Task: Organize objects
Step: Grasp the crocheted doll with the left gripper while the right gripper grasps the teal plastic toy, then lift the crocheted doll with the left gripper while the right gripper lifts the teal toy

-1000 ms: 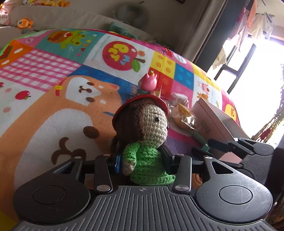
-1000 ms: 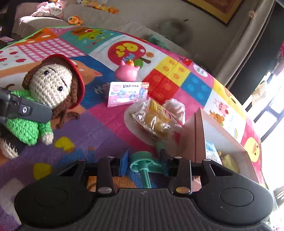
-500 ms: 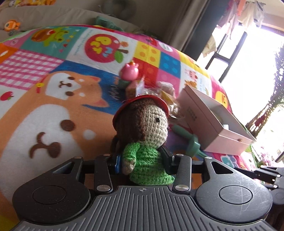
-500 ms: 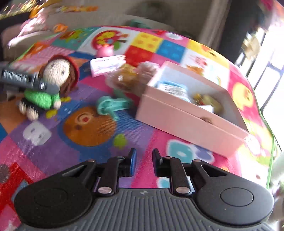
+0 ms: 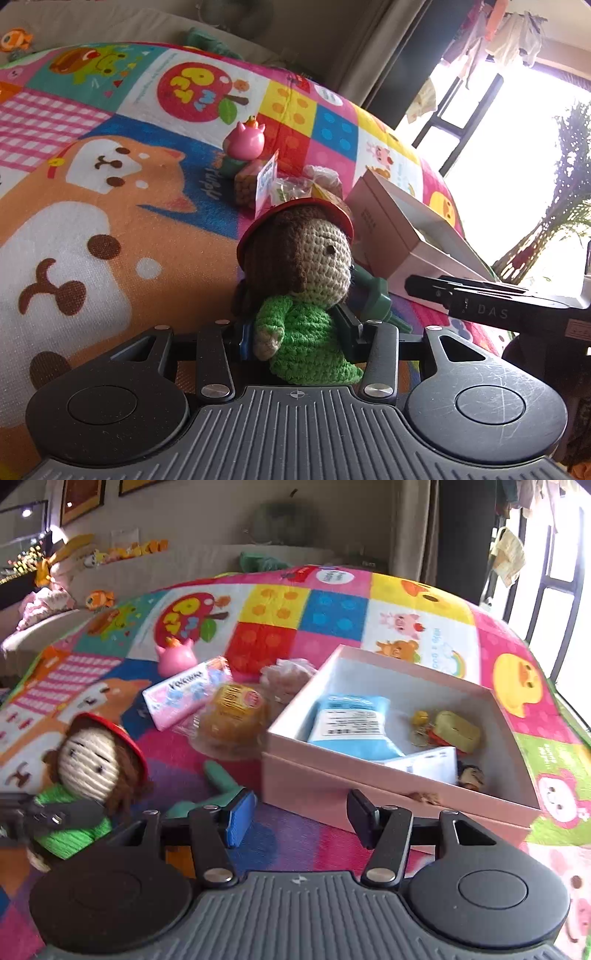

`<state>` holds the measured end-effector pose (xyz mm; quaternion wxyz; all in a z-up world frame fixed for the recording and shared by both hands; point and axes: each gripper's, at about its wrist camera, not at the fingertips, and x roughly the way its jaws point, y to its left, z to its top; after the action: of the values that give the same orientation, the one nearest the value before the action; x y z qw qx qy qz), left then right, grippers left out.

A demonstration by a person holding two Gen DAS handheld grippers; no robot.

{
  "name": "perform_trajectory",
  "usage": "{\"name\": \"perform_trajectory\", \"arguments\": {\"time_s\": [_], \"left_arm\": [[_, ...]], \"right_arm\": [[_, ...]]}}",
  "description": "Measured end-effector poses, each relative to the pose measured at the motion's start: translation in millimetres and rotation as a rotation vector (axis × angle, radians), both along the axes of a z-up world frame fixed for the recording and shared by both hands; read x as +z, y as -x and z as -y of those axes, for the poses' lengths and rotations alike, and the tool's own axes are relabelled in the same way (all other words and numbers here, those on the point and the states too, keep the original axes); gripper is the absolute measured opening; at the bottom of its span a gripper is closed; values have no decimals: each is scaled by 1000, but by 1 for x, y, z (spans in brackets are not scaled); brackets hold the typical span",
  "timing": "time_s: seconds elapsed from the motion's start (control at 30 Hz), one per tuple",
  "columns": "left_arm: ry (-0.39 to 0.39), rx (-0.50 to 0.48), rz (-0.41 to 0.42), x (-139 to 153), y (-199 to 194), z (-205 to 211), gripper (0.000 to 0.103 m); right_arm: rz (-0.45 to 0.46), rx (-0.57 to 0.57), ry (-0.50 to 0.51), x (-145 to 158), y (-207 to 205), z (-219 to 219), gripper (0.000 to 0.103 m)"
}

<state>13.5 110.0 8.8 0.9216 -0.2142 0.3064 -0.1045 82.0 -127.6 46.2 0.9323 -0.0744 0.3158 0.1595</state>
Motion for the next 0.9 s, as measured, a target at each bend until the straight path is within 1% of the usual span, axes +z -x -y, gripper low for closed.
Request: {"name": "perform_trajectory", "arguments": {"time_s": [0.1, 0.2, 0.3, 0.37, 0.47, 0.5, 0.53, 0.57, 0.6, 0.63, 0.7, 0.87, 0.9], "left_arm": [[-5, 1, 3, 0, 0, 1, 47], [-4, 2, 3, 0, 0, 1, 47], [-7, 2, 4, -1, 0, 1, 47], [-8, 2, 4, -1, 1, 1, 47], [-1, 3, 4, -1, 1, 0, 47], [2, 3, 4, -1, 1, -1, 47], [4, 3, 4, -1, 1, -1, 47], [5, 3, 4, -1, 1, -1, 47], [3, 3, 4, -1, 1, -1, 47], [2, 3, 4, -1, 1, -1, 47], [-5, 2, 4, -1, 1, 0, 47], [-40, -4, -1, 2, 2, 6, 47], [-37, -13, -7, 3, 2, 9, 47]], "right_arm": [[-64, 56, -80, -3, 2, -11, 56], [-89, 60, -144, -6, 0, -18, 57], [-115, 52, -188, -5, -2, -25, 56], [-127, 68, -202, -4, -3, -31, 57], [-130, 45, -147, -10, -5, -40, 55], [-151, 30, -140, -14, -7, -39, 46], [-176, 21, -145, -18, -10, -36, 36], [-194, 17, -154, -20, -11, -32, 33], [-188, 18, -153, -20, -8, -29, 28], [-194, 20, -147, -19, -5, -26, 26], [-192, 39, -128, -15, 6, -18, 26], [-190, 117, -23, -13, 51, 13, 26], [-178, 137, -1, -12, 61, 20, 26]]}}
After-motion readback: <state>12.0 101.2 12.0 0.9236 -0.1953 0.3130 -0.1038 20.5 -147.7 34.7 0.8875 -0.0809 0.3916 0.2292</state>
